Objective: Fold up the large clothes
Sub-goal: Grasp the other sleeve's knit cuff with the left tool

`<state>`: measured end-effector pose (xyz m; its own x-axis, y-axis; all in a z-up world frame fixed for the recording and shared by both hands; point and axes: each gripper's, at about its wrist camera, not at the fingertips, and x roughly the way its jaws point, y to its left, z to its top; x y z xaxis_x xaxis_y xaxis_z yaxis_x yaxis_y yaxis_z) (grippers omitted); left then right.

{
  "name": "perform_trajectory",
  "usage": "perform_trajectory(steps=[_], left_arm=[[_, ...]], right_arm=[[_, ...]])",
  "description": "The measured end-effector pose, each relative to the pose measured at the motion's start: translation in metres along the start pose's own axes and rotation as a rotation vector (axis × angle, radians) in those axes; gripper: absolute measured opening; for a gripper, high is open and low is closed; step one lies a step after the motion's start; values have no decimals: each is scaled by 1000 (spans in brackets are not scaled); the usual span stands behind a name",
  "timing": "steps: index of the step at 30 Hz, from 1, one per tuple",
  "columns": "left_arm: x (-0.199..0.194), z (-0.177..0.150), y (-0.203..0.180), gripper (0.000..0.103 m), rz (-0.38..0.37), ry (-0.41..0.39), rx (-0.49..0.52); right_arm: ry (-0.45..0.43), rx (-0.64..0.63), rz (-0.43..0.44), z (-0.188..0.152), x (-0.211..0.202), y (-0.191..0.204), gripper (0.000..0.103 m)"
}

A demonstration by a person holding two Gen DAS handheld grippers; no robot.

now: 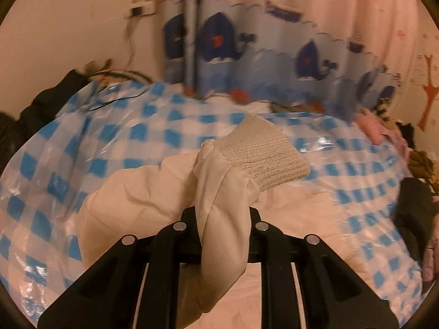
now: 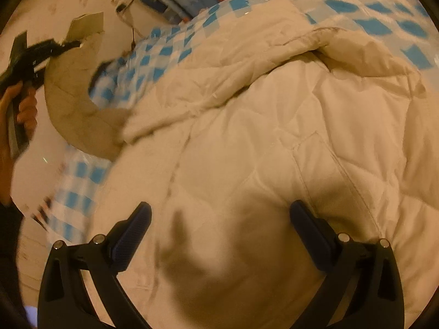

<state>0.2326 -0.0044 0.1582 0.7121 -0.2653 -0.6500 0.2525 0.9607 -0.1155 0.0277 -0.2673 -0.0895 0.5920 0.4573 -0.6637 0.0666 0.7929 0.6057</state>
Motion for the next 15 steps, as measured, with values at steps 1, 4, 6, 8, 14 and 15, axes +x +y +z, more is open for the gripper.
perform_trajectory(steps=[1,4,6,8,14,15], left_arm=[[-1,3,-15,14,-20,-3,9],[3,2,-54,14,-68,0,35],[14,-3,-80,14,-103,13,50],[26,-10,-99,14,-132,29,61],[82,-49,-158,14,-189,120,117],[91,-56,-165,14,-194,135,128]], right_arm=[[-17,21,16,3,-6,-2,97],[-81,45,29,10,-25,-6,97],[-105,65,41,14,-34,-9,97],[-118,102,66,17,-41,-16,97],[-131,180,112,22,-53,-32,97],[-137,191,121,22,-55,-33,97]])
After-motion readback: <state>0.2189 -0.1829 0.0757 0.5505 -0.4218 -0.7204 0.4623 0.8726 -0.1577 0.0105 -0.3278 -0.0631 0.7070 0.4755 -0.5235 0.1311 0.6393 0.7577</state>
